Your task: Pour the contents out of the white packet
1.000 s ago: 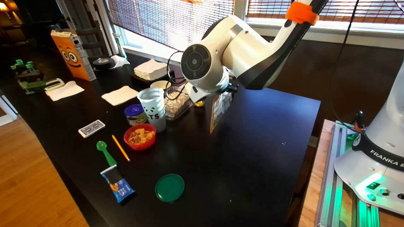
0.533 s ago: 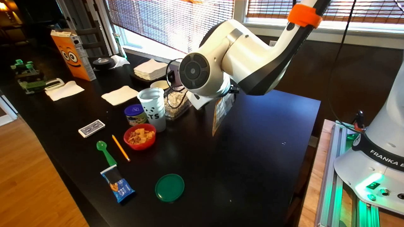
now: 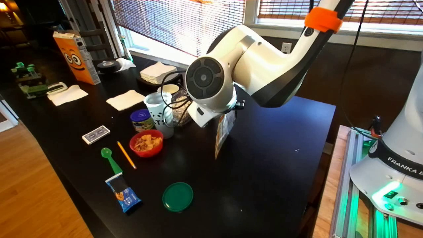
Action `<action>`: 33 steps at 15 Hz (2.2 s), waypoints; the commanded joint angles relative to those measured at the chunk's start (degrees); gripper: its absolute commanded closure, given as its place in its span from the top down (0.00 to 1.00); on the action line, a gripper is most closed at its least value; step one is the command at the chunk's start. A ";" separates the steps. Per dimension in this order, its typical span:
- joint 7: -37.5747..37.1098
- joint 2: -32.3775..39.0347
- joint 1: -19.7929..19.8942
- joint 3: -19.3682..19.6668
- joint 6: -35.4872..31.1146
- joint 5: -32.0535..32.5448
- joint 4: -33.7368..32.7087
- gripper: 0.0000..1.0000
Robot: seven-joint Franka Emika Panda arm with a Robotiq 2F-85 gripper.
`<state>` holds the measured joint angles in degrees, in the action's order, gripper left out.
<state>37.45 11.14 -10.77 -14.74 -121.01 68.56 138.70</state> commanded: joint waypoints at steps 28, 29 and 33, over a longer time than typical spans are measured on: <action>-3.49 0.87 4.34 4.11 -13.25 2.26 7.89 1.00; -3.37 0.98 4.67 4.48 -14.72 2.34 8.01 1.00; -2.19 1.46 5.46 5.54 -17.81 2.15 7.45 0.92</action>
<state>35.11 13.05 -6.18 -9.83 -136.01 69.41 145.66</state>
